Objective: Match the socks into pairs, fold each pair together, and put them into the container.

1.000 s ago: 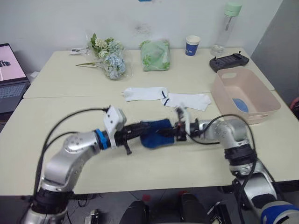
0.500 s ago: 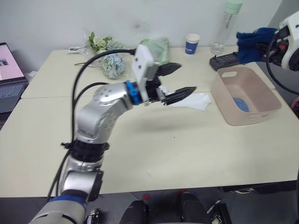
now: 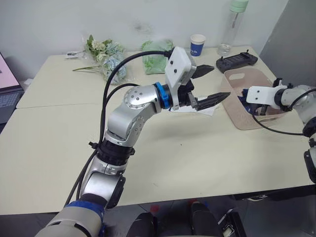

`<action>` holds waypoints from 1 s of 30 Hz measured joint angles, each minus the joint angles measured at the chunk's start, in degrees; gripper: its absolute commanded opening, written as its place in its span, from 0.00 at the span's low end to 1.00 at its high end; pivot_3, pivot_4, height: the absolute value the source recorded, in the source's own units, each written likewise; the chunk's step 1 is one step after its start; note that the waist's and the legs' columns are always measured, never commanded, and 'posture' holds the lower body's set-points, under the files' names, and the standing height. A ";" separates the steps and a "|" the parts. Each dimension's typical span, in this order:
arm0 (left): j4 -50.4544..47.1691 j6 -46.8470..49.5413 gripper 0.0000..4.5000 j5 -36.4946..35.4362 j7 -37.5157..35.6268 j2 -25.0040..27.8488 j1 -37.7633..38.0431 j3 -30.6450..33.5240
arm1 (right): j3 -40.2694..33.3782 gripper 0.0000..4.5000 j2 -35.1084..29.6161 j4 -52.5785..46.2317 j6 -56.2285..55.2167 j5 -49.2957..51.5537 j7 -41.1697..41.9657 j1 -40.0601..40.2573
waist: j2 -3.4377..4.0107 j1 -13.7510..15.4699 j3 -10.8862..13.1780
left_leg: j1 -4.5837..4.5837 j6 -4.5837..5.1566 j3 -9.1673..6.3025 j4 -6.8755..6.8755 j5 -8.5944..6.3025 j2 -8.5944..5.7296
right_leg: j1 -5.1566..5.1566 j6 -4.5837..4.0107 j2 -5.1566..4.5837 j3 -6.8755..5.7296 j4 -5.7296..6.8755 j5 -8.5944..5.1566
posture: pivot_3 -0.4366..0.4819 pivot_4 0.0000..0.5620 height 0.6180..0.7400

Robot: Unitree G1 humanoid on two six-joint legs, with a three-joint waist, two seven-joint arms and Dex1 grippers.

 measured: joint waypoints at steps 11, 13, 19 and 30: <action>-0.57 0.12 1.00 0.26 0.06 1.38 0.35 0.77 | -7.84 0.96 -1.08 -1.34 11.68 9.04 28.45 -8.32 | 0.05 0.45 0.02 | -0.06 0.00 -0.30 0.02 0.00 -0.02 | -0.02 0.00 -0.02 -0.06 0.01 0.00 | 0.48 0.27 1.00; -0.28 -0.03 1.00 0.26 0.06 1.29 0.34 0.96 | -7.96 0.96 -2.47 -1.24 14.06 9.34 29.95 -11.59 | 0.12 0.61 0.06 | -0.12 0.00 -0.33 0.02 0.00 -0.02 | -0.08 0.00 -0.03 -0.05 0.02 0.00 | 0.48 0.27 1.00; -0.25 -0.08 1.00 0.34 0.06 0.48 0.34 1.29 | -9.08 0.76 -5.15 -0.41 14.18 7.44 22.04 -16.89 | 0.14 1.33 0.08 | -0.17 -0.01 -0.26 0.02 0.00 -0.08 | -0.13 -0.01 -0.01 -0.05 0.03 0.00 | 0.48 0.27 1.00; -0.53 0.38 1.00 0.98 0.39 0.34 -0.19 1.31 | -6.48 0.01 -1.69 3.79 10.55 2.68 16.99 -8.86 | 0.15 1.21 0.07 | -0.18 -0.01 -0.03 0.04 0.00 -0.02 | -0.20 -0.01 -0.03 -0.02 0.09 0.01 | 0.48 0.27 1.00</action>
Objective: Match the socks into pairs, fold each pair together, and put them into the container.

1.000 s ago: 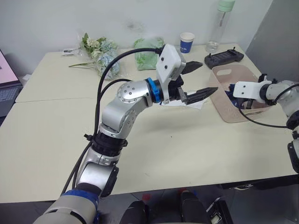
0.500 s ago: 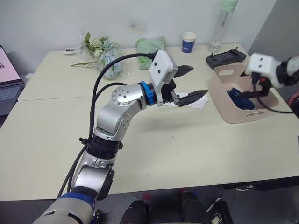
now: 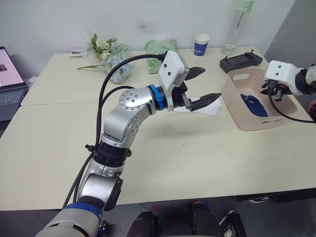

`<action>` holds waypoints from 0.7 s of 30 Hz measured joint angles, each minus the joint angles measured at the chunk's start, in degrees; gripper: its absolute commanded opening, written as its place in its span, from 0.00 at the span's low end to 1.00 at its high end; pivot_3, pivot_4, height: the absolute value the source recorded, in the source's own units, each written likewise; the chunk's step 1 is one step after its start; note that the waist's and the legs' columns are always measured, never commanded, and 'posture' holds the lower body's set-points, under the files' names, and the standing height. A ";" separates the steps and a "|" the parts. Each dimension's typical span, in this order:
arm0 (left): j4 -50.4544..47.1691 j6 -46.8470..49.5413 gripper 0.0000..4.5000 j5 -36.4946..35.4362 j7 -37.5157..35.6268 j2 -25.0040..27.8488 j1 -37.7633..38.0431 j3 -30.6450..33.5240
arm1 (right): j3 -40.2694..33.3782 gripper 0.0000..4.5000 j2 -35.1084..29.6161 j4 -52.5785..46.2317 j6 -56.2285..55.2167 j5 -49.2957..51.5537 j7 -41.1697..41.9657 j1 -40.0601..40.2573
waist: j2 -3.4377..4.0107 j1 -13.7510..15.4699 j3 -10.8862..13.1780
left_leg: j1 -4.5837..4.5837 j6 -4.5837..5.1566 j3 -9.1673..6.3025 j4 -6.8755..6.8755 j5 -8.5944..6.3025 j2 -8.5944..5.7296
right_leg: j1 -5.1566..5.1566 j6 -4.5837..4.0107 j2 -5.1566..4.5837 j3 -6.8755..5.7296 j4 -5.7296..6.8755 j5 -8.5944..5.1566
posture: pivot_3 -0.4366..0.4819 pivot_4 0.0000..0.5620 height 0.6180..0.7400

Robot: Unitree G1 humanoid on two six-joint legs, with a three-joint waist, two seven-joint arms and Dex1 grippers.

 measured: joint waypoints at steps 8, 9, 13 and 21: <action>-5.50 3.55 1.00 -0.17 1.21 -0.02 1.80 -0.40 | -0.04 0.01 4.84 1.89 1.37 -0.24 -1.19 3.80 | 0.01 0.01 0.00 | -0.01 0.00 -0.01 0.04 0.00 0.01 | 0.01 0.00 0.00 0.00 0.01 0.00 | 0.48 0.27 1.00; -5.77 3.61 1.00 -0.11 1.23 -0.01 2.07 -0.70 | -0.04 0.01 5.32 1.92 1.49 -0.28 -1.52 3.96 | 0.01 0.01 -0.01 | 0.00 0.00 -0.03 0.04 0.00 0.01 | 0.01 0.00 0.00 0.00 0.01 0.00 | 0.48 0.27 1.00; -5.83 3.76 1.00 0.04 1.19 0.08 2.40 -1.33 | 0.44 0.01 6.78 2.28 1.58 -1.39 -4.07 5.27 | 0.01 0.00 -0.01 | 0.00 0.00 -0.04 0.05 0.01 0.00 | 0.02 -0.01 0.00 -0.01 0.02 0.00 | 0.48 0.27 1.00; -6.26 3.82 1.00 -0.05 1.07 3.47 5.65 -0.73 | 0.31 0.01 5.85 2.62 1.64 -1.83 -4.17 3.15 | 0.09 -0.14 0.00 | -0.02 0.00 -0.07 0.05 0.01 0.00 | -0.08 0.00 -0.02 0.10 0.06 0.01 | 0.48 0.27 1.00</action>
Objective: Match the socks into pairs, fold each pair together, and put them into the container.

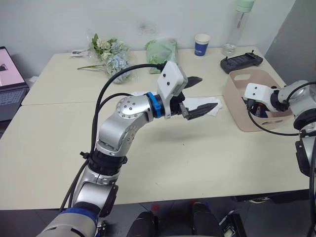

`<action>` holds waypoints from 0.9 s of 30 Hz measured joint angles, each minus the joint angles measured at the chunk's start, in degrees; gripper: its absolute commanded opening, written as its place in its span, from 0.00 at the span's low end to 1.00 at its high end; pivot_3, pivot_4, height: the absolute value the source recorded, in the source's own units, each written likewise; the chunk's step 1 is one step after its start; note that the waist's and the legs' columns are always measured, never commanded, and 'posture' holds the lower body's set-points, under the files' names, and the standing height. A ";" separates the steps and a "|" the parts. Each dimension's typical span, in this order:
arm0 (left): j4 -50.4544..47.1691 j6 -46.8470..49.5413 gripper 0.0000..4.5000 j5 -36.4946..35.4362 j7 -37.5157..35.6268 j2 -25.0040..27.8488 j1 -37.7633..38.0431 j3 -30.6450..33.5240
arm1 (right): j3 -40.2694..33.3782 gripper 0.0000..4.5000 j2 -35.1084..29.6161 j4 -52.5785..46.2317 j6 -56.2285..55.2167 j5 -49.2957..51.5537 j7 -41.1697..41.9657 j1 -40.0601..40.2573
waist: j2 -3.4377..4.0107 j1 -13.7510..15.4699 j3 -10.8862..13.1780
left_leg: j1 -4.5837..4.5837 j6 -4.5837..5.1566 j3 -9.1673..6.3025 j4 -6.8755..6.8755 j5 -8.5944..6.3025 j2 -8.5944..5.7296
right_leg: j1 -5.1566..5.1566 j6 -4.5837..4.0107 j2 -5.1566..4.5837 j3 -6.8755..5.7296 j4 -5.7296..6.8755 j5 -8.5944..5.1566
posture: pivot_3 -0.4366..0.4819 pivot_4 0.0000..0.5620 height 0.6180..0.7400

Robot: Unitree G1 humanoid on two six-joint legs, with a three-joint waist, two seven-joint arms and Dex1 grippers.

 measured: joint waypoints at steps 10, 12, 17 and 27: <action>-0.71 -0.70 1.00 1.05 4.01 5.29 7.33 7.57 | -9.77 0.67 -1.20 -5.25 -0.22 8.01 -4.80 -9.30 | 0.00 -1.02 -0.03 | 0.04 -0.01 0.03 -0.02 0.00 0.02 | 0.02 -0.03 0.08 0.03 0.06 0.02 | 0.48 0.27 1.00; -1.91 -1.41 1.00 2.18 5.24 7.28 10.78 9.02 | -13.60 0.81 2.59 -10.24 3.23 13.41 -3.35 -5.80 | -0.01 -1.34 -0.08 | 0.05 -0.01 -0.04 -0.04 0.00 0.09 | 0.01 -0.03 0.09 -0.02 0.03 0.02 | 0.48 0.27 1.00; -4.22 -1.81 1.00 4.70 10.23 11.03 25.22 17.32 | -20.14 0.99 14.13 -40.97 20.51 24.82 -8.66 18.23 | -0.04 -1.40 -0.21 | -0.13 -0.04 -0.34 0.04 -0.01 0.34 | -0.10 -0.03 0.09 -0.27 0.06 0.02 | 0.48 0.27 1.00; -8.20 -9.13 1.00 6.92 15.64 8.80 45.71 24.70 | -18.42 0.99 23.05 -79.19 30.24 26.64 -21.47 55.48 | -0.01 0.72 -0.24 | 0.20 0.01 -0.48 0.31 -0.01 0.01 | 0.45 0.03 0.02 -0.28 0.04 0.13 | 0.48 0.27 1.00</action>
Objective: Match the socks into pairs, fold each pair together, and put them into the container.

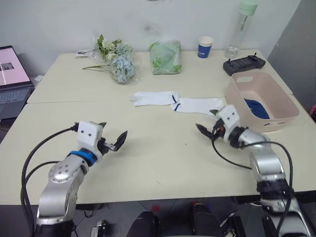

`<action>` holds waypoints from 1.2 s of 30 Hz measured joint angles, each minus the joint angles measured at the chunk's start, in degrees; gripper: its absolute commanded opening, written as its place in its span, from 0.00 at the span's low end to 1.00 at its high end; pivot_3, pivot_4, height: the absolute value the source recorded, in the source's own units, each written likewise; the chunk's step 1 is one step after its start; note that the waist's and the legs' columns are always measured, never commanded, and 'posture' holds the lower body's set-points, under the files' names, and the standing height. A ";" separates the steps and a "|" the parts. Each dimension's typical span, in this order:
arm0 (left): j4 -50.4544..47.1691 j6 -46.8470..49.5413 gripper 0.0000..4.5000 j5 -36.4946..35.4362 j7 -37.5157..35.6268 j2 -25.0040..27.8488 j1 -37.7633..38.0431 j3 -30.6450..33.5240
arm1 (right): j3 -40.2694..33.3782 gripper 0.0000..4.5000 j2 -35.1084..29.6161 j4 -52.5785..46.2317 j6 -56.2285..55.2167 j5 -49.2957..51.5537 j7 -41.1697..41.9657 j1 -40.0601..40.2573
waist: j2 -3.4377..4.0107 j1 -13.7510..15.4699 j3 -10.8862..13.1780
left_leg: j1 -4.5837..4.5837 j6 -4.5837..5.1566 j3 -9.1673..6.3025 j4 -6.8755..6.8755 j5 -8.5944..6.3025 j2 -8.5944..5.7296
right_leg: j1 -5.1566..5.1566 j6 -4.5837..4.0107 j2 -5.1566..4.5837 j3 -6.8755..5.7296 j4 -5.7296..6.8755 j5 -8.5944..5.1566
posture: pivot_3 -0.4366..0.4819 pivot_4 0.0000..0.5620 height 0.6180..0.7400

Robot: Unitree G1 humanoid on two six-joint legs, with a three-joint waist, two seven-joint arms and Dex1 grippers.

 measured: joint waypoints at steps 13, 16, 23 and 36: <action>39.96 -9.39 1.00 4.24 1.94 -5.23 -30.70 -5.17 | 5.32 0.99 2.85 0.54 -1.75 -1.82 -5.43 -2.89 | -0.14 -0.09 -0.10 | 0.39 -0.02 0.02 -0.21 0.01 -0.15 | 0.28 -0.02 0.09 -0.13 -0.12 0.01 | 0.48 0.27 1.00; 56.49 -14.01 1.00 5.02 2.59 -6.94 -42.61 -5.09 | 5.15 0.99 4.00 1.53 -1.69 -1.79 -7.03 -4.41 | -0.18 -0.34 -0.11 | 0.30 -0.02 0.00 -0.20 0.01 -0.16 | 0.21 -0.02 0.09 -0.14 -0.18 0.01 | 0.48 0.27 1.00; 82.26 -20.66 1.00 5.74 2.41 -8.41 -54.69 -4.74 | 5.10 0.99 3.77 3.33 -1.79 -1.84 -7.74 -6.00 | -0.20 -1.37 -0.12 | 0.24 -0.02 0.10 -0.30 0.00 -0.16 | 0.01 -0.01 0.06 -0.14 -0.14 0.01 | 0.48 0.27 1.00; 94.46 -22.26 0.43 7.59 6.52 -8.66 -62.11 -2.25 | 3.12 1.00 2.37 -1.68 1.17 -1.75 -10.06 -3.74 | -0.21 -1.46 -0.12 | 0.23 -0.02 0.08 -0.27 0.00 -0.17 | 0.01 -0.01 0.05 -0.13 -0.09 0.01 | 0.48 0.27 1.00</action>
